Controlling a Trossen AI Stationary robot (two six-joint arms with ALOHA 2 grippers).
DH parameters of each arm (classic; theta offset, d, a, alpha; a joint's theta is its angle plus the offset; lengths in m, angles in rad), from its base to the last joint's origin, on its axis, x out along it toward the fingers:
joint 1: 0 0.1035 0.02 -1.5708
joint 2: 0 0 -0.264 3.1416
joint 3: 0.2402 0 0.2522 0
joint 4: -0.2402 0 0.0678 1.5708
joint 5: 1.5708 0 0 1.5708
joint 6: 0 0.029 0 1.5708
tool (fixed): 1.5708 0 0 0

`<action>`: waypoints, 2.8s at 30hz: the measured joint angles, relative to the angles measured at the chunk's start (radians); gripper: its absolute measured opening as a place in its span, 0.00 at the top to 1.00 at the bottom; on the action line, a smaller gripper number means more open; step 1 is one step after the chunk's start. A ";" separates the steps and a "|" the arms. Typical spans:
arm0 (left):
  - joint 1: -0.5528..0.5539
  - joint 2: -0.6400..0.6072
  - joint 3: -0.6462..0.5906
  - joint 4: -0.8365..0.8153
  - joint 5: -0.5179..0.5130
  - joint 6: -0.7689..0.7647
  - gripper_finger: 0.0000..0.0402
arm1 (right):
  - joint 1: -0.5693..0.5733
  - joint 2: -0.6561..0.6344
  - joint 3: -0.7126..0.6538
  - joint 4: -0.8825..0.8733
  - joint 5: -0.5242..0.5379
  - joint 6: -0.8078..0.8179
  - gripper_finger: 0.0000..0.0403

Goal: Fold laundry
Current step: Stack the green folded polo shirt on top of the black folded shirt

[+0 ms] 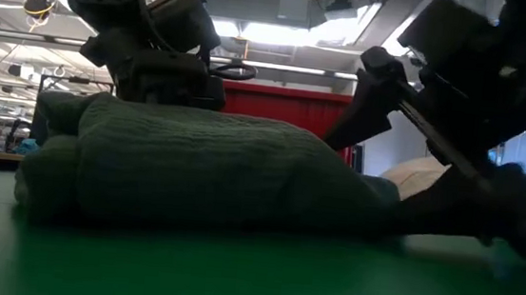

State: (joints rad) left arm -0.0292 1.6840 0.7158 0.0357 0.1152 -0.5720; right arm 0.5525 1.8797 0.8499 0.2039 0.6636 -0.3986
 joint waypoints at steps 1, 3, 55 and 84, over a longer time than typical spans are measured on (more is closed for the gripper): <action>-0.001 0.000 0.000 0.000 0.004 -0.002 0.66 | -0.004 0.007 0.000 0.006 0.032 -0.004 0.02; -0.004 0.000 0.000 0.001 0.006 -0.002 0.66 | -0.012 0.019 0.000 0.022 0.089 -0.033 0.02; -0.099 -0.024 0.241 -0.142 0.050 0.231 0.66 | 0.080 -0.316 0.162 -0.425 0.145 -0.072 0.98; -0.158 -0.080 0.332 -0.241 -0.106 0.293 0.66 | 0.419 -0.440 0.438 -1.593 -0.404 0.748 0.98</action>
State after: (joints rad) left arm -0.1870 1.6035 1.0481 -0.2050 0.0092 -0.2794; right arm 0.9713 1.4399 1.2881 -1.3888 0.2600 0.3493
